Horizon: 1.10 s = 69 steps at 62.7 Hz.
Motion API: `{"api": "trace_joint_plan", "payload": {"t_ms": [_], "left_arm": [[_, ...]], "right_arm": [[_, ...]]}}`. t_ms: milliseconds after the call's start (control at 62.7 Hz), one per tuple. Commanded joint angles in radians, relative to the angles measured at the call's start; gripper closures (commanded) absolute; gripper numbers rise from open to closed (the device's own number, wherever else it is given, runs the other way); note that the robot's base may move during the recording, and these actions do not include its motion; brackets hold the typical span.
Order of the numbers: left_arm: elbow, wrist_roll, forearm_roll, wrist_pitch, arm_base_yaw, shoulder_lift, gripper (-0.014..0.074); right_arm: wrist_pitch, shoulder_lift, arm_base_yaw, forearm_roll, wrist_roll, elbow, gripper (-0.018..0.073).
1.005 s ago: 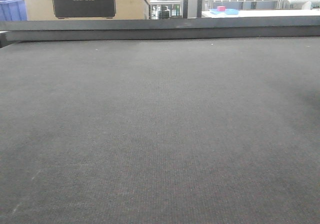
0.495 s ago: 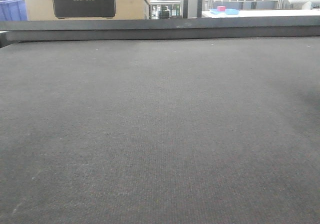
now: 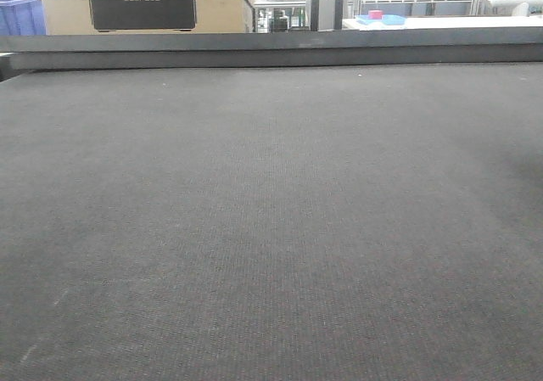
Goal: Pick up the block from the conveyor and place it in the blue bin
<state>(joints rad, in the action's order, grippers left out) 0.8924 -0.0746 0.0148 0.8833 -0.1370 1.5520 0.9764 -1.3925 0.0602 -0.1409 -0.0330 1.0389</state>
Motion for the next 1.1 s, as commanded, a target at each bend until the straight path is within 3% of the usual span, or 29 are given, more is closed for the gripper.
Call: {"api": "trace_joint_plan", "payload": {"t_ms": [0,48,479,766,1085], "left_arm": [[-0.001,0.008,0.000,-0.003,0.004,-0.001,0.0649],[-0.001,0.008,0.000,-0.001,0.004,-0.001,0.0707],[0.010,-0.007,-0.082,-0.020,0.004,-0.137,0.0707],[-0.027,-0.019,-0.110,-0.200,0.004,-0.351,0.0707],[-0.225,-0.038,-0.103,-0.395,0.004,-0.650,0.0707]], "right_arm": [[-0.001,0.008,-0.007,0.003,-0.002,0.005,0.0727],[-0.001,0.008,-0.007,0.003,-0.002,0.005,0.0727],[-0.003,0.008,0.013,-0.046,-0.002,0.005,0.0727],[-0.094,0.010,0.093,-0.049,-0.070,-0.004,0.0727],[-0.392,0.223,0.093,-0.051,-0.070,-0.220,0.0727]]}}
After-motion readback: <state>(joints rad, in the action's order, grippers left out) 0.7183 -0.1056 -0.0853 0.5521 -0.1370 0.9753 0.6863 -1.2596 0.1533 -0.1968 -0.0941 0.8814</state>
